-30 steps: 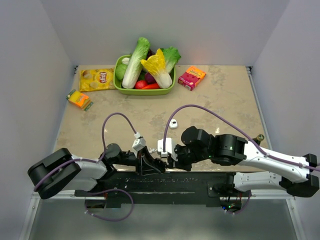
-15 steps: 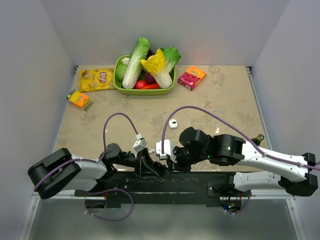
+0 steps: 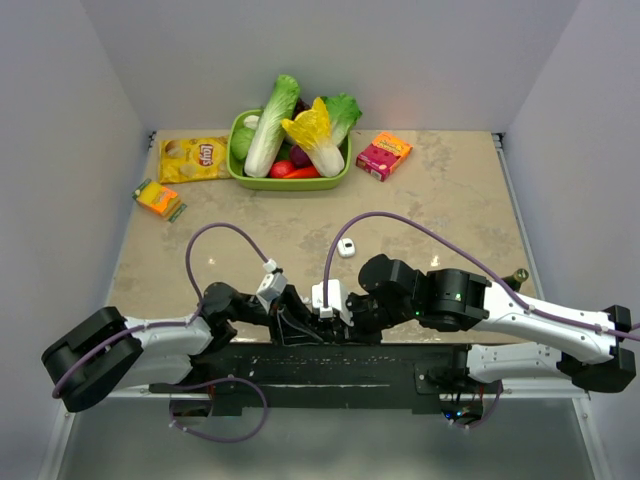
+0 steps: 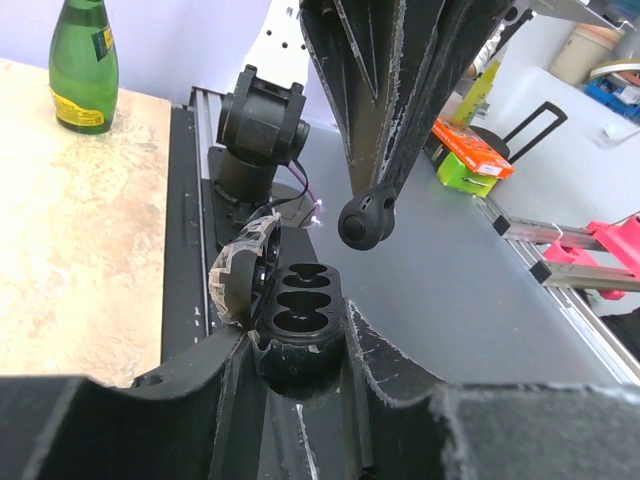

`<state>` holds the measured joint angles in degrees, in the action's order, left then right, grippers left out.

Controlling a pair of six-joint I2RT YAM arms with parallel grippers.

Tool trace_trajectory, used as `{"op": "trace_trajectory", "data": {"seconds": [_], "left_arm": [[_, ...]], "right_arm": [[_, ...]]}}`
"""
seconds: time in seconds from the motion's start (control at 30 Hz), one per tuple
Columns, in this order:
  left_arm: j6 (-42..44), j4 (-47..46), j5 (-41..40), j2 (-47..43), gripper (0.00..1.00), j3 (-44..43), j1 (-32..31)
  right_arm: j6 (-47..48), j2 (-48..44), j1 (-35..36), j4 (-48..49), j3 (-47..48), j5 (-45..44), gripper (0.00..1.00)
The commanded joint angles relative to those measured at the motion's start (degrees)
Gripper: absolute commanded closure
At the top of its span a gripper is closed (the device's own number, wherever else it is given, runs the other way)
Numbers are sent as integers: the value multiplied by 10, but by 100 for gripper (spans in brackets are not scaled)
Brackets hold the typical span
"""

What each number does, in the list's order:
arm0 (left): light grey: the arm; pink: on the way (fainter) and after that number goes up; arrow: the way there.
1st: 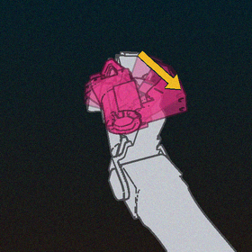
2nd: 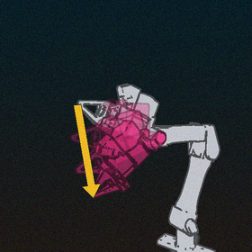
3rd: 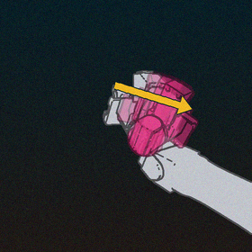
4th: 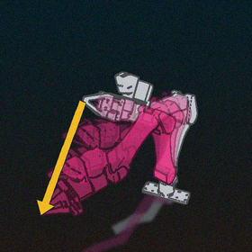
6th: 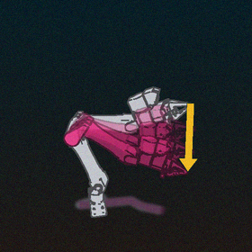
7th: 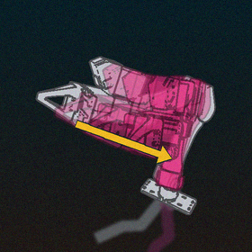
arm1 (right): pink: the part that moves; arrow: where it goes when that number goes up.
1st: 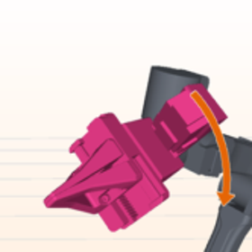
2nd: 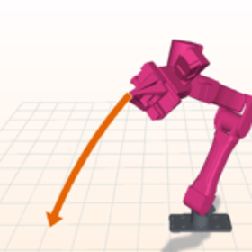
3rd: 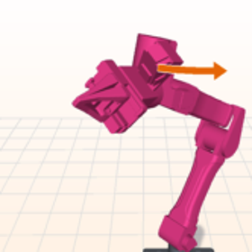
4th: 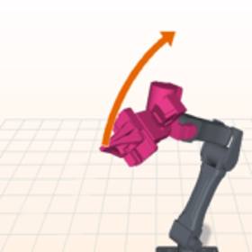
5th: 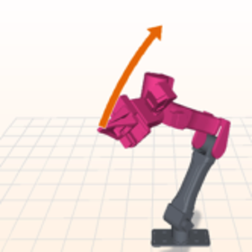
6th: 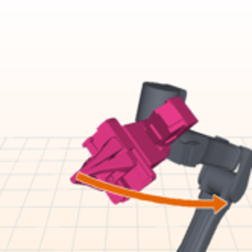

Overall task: Insert the wireless bluetooth earbuds into the charging case
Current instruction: Place the earbud in the charging case.

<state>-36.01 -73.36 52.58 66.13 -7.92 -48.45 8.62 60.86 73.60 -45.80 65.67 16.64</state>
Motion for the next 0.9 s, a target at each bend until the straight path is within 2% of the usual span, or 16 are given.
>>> {"op": "trace_trajectory", "data": {"seconds": [0.0,0.3,0.87], "left_arm": [[33,-203,-7,-6,100,-18,-4],[55,-164,-7,-25,100,-29,-18],[49,-158,5,-37,100,-32,-32]], "right_arm": [[-2,-8,4,14,5,14,100],[-4,-9,5,17,-4,6,100],[-5,-8,5,11,-4,-16,100]]}}
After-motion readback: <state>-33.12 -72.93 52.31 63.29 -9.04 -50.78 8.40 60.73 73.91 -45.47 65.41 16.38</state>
